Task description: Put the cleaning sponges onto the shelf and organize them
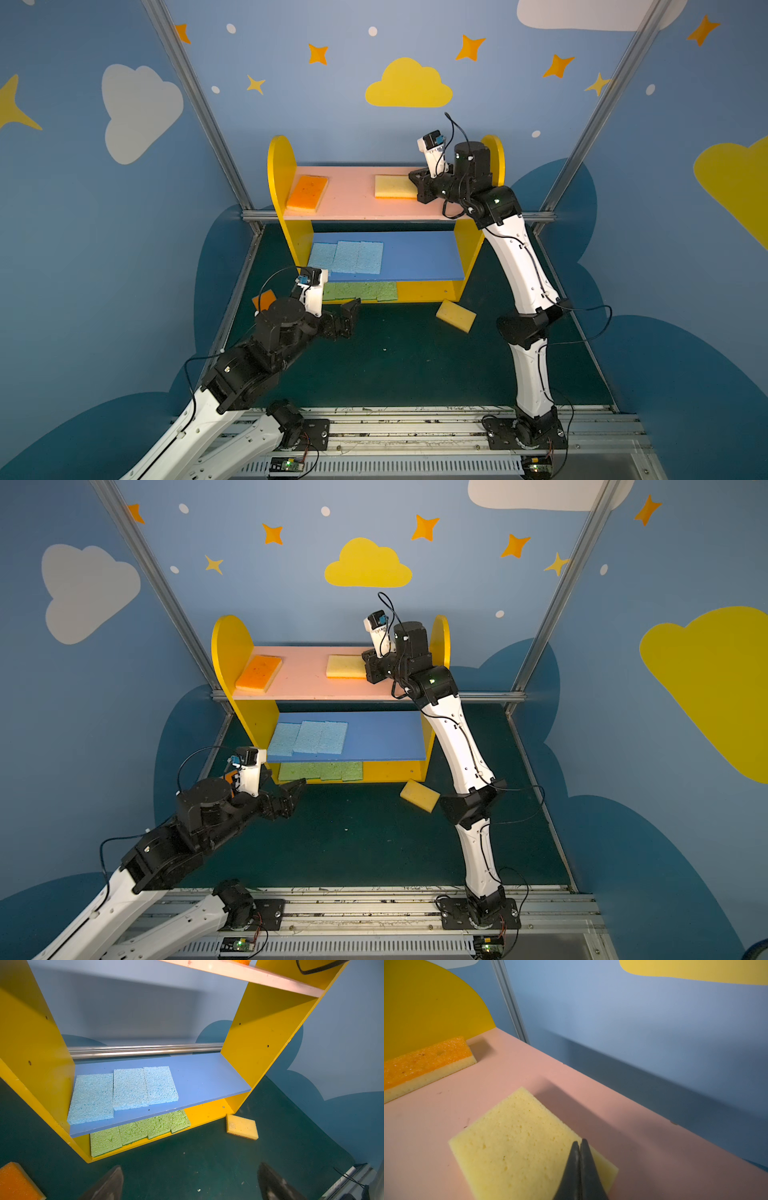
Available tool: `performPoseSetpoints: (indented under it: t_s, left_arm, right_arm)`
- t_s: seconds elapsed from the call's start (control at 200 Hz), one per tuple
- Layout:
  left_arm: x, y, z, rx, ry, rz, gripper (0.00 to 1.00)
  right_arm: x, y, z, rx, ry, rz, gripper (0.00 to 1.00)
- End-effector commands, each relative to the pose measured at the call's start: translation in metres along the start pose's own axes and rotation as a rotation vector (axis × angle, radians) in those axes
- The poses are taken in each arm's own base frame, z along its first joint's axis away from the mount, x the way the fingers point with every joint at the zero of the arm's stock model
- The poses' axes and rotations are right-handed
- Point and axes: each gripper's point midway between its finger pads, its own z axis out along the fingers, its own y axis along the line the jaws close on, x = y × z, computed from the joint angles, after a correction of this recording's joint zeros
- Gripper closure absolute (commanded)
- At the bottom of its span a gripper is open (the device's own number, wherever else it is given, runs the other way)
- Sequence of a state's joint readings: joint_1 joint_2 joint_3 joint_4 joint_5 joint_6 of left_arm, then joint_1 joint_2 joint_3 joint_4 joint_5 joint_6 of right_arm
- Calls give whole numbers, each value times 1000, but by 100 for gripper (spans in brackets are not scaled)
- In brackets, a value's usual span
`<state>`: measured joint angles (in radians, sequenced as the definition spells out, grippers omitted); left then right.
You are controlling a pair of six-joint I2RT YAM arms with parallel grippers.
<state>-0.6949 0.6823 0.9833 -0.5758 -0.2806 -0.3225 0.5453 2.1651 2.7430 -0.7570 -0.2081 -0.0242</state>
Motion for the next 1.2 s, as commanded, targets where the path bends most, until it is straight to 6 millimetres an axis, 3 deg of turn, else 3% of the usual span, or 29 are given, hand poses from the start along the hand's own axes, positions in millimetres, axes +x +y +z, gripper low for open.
performPoseSetpoints:
  t_s: [0.0, 0.19, 0.345, 0.481, 0.701, 0.911, 1.191]
  left_arm:
    - [-1, -2, -4, 16, -2, -15, 0]
    - [-20, -10, -5, 42, -35, -17, 1]
    - [-57, -26, 3, 87, -103, -11, 1]
    - [-93, -38, 19, 159, -156, -84, 1]
    - [-128, -47, 58, 303, -162, -280, 5]
    - [-145, -52, 84, 344, -162, -352, 3]
    - [-155, -50, 99, 348, -197, -417, 5]
  right_arm:
    - [14, 26, -22, -87, 90, -20, 100]
    - [16, 53, -39, -153, 112, -47, 100]
    - [21, 64, -47, -175, 124, -48, 100]
    - [31, 66, -51, -183, 149, -54, 100]
    - [37, 50, -50, -162, 148, -35, 100]
    - [39, 49, -51, -194, 140, -29, 100]
    - [39, 50, -57, -247, 103, -26, 100]
